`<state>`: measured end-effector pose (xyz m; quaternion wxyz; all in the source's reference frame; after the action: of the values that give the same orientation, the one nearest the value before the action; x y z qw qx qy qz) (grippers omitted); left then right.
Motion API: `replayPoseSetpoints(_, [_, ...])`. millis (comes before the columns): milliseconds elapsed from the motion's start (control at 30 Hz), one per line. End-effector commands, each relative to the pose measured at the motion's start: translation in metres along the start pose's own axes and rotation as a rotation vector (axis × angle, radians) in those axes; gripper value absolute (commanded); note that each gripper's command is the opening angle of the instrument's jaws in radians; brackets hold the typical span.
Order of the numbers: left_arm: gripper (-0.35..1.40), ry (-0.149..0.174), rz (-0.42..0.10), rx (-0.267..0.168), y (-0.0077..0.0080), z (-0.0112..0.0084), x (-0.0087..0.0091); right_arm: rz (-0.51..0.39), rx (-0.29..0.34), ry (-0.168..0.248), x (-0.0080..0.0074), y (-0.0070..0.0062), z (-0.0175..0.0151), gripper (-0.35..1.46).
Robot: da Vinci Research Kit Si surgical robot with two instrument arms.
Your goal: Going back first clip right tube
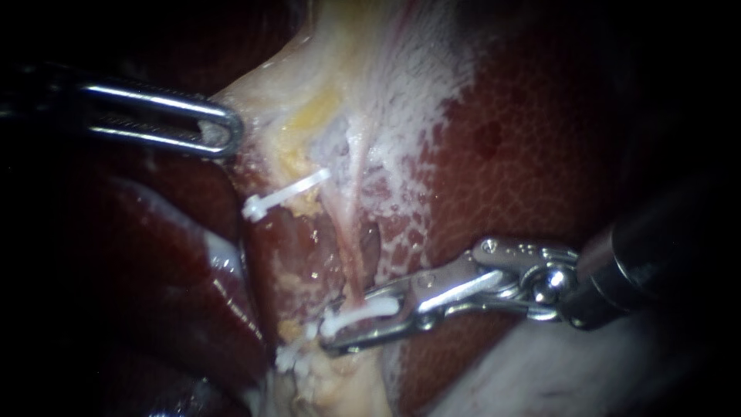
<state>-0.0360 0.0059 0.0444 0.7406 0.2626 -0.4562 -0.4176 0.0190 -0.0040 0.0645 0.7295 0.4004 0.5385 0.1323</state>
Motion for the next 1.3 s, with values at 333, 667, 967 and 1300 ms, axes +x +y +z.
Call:
replayPoseSetpoints(333, [-0.35, 0.0, 0.001, 0.0, 0.0, 0.0, 0.0001, -0.158, -0.028, 0.002, 0.0018, 0.0002, -0.0005, 0.58])
replayPoseSetpoints(667, [-0.35, 0.0, 0.001, -0.001, 0.0, -0.0001, 0.0003, -0.156, -0.119, 0.026, 0.0013, -0.0006, -0.0027, 0.6])
replayPoseSetpoints(967, [-0.35, 0.0, 0.003, -0.001, 0.0002, -0.0001, 0.0005, -0.167, -0.123, 0.026, 0.0002, -0.0019, -0.006, 0.6])
replayPoseSetpoints(1300, [-0.35, -0.001, 0.005, -0.001, 0.0006, 0.0002, 0.0009, -0.205, -0.146, 0.03, 0.0018, -0.0028, -0.0101, 0.6])
